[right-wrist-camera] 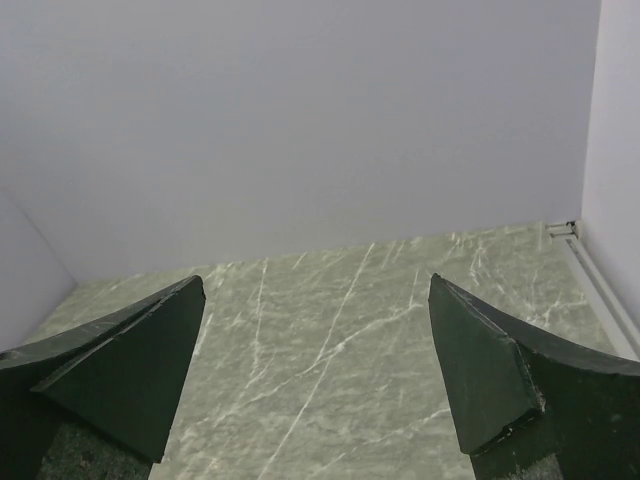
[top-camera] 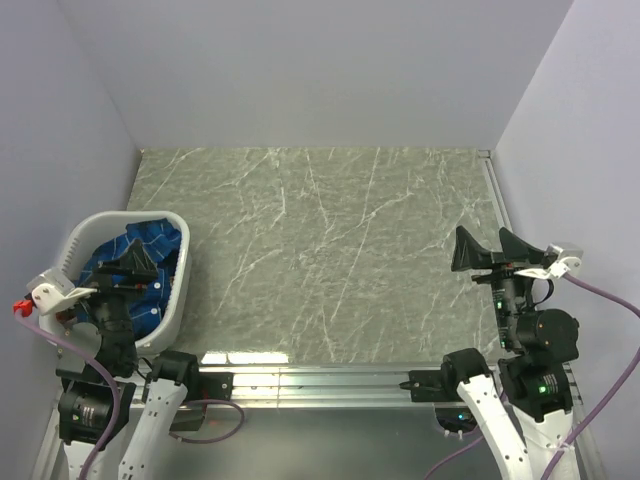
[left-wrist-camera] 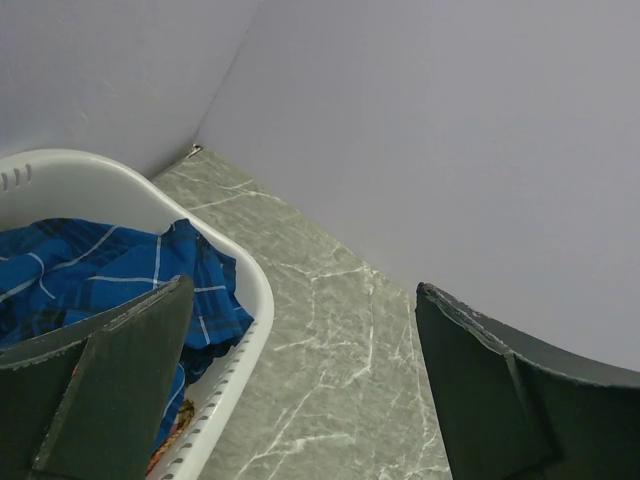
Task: Fold and stack the long sleeve shirts
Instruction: Grab the shirt from the pile
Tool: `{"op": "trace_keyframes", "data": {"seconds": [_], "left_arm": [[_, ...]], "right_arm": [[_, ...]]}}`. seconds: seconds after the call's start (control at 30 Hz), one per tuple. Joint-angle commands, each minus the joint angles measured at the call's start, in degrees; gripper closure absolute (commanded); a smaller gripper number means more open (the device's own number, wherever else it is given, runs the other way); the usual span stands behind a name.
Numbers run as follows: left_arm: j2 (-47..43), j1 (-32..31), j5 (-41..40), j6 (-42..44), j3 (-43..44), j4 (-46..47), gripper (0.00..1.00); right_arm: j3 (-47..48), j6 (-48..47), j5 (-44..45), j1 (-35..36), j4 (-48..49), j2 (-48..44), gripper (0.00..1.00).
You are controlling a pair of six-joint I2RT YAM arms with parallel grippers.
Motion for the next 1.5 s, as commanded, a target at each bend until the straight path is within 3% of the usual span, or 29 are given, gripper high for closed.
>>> {"op": "trace_keyframes", "data": {"seconds": [0.0,0.37,0.47,0.6,0.77,0.93,1.1,1.47], "left_arm": [[1.4,0.0,0.2,-1.3,-0.4,-0.3,0.01],[9.9,-0.3,1.9,-6.7,-1.7,-3.3,0.01],[17.0,-0.7,3.9,-8.8,0.4,-6.2,0.01],[33.0,-0.7,6.1,-10.8,5.9,-11.6,0.01],[44.8,0.0,0.1,-10.8,10.7,-14.8,0.01],[50.5,10.9,0.2,-7.8,12.5,-12.7,0.01],[52.7,15.5,-4.9,-6.7,11.9,-13.1,0.01],[60.0,22.8,2.3,-8.9,5.0,-8.4,0.03]], "right_arm": [[0.0,1.6,1.3,0.4,-0.9,2.4,0.0],[-2.2,5.7,2.0,0.3,-3.7,6.6,0.0],[-2.2,6.4,1.5,0.3,-5.4,8.5,0.0],[-1.7,6.5,-0.8,0.3,-7.6,13.1,0.0],[-1.5,6.0,-4.4,0.3,-7.8,15.3,0.0],[-2.1,7.0,-8.1,0.3,-7.4,15.1,0.0],[-2.4,7.6,-8.5,1.4,-7.7,15.4,0.0],[-3.3,9.2,-11.1,4.7,-6.1,16.0,0.0]]}}
